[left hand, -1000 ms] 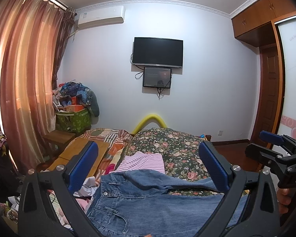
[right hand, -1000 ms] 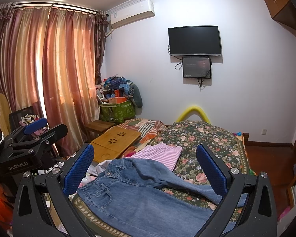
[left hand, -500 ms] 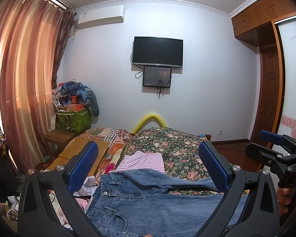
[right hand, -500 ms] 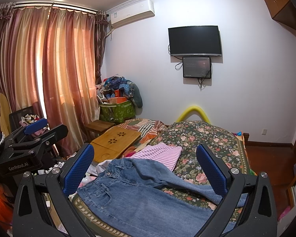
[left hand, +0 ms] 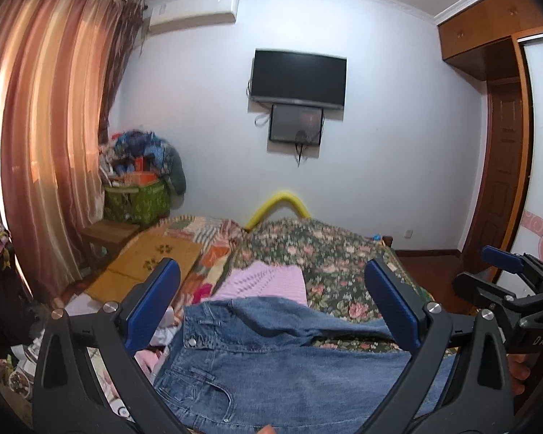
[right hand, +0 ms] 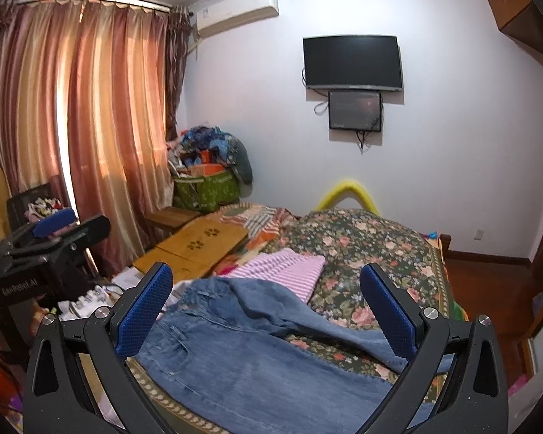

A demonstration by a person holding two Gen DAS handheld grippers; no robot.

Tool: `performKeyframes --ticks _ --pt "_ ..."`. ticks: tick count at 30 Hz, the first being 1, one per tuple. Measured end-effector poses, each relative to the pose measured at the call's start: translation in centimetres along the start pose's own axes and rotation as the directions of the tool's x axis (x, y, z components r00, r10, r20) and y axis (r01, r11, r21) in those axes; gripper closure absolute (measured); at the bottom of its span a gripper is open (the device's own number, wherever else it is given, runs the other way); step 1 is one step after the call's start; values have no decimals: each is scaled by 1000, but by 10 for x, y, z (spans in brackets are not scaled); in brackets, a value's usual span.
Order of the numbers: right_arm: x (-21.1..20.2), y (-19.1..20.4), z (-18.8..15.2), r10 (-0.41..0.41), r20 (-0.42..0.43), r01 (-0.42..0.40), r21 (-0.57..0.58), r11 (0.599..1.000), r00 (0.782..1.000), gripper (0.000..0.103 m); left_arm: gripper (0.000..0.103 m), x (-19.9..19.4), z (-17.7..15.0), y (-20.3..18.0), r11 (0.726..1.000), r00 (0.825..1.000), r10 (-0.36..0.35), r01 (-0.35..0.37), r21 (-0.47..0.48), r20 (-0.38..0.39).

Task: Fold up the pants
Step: 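Lower both tools onto the jeans and close both grippers on the waistband and hem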

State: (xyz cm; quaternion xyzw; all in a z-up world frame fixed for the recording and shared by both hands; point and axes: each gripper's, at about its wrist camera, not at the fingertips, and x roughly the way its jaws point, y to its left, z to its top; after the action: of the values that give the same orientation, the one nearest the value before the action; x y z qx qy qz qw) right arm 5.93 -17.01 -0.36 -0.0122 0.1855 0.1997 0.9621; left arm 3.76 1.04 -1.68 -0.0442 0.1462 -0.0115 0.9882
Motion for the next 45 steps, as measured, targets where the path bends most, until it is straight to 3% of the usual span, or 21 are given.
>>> performKeyframes --ticks 4,8,15,23,28,31,34,39,41,45 --pt "29 -14 -11 1 -61 -1 1 1000 998 0 0 39 -9 14 1000 998 -3 2 -20 -67" --pt "66 -35 -24 2 -128 -3 -4 1000 992 0 0 80 -20 27 998 994 69 -70 -2 -80" --pt "124 -78 -45 18 -231 -18 3 1000 973 0 0 166 -36 63 997 978 75 -75 8 -194" --pt "190 -125 -46 11 -307 -14 -8 1000 952 0 0 271 -56 114 980 940 200 -187 72 -277" --pt "235 -148 -50 62 -365 -60 15 998 929 0 0 325 -77 141 978 904 210 -190 90 -372" --pt "264 -156 -57 94 -417 -92 26 995 904 1 0 356 -95 154 982 881 191 -174 78 -432" --pt "292 -155 -66 140 -481 -146 26 989 865 10 4 379 -114 159 979 851 204 -182 91 -484" --pt "336 -152 -96 205 -609 -228 41 973 766 23 16 414 -145 168 981 800 193 -171 92 -569" --pt "347 -152 -109 227 -655 -259 50 965 721 24 20 422 -154 173 985 786 170 -158 73 -594" --pt "357 -156 -128 265 -710 -304 74 950 653 25 22 434 -164 185 988 762 138 -154 29 -633"
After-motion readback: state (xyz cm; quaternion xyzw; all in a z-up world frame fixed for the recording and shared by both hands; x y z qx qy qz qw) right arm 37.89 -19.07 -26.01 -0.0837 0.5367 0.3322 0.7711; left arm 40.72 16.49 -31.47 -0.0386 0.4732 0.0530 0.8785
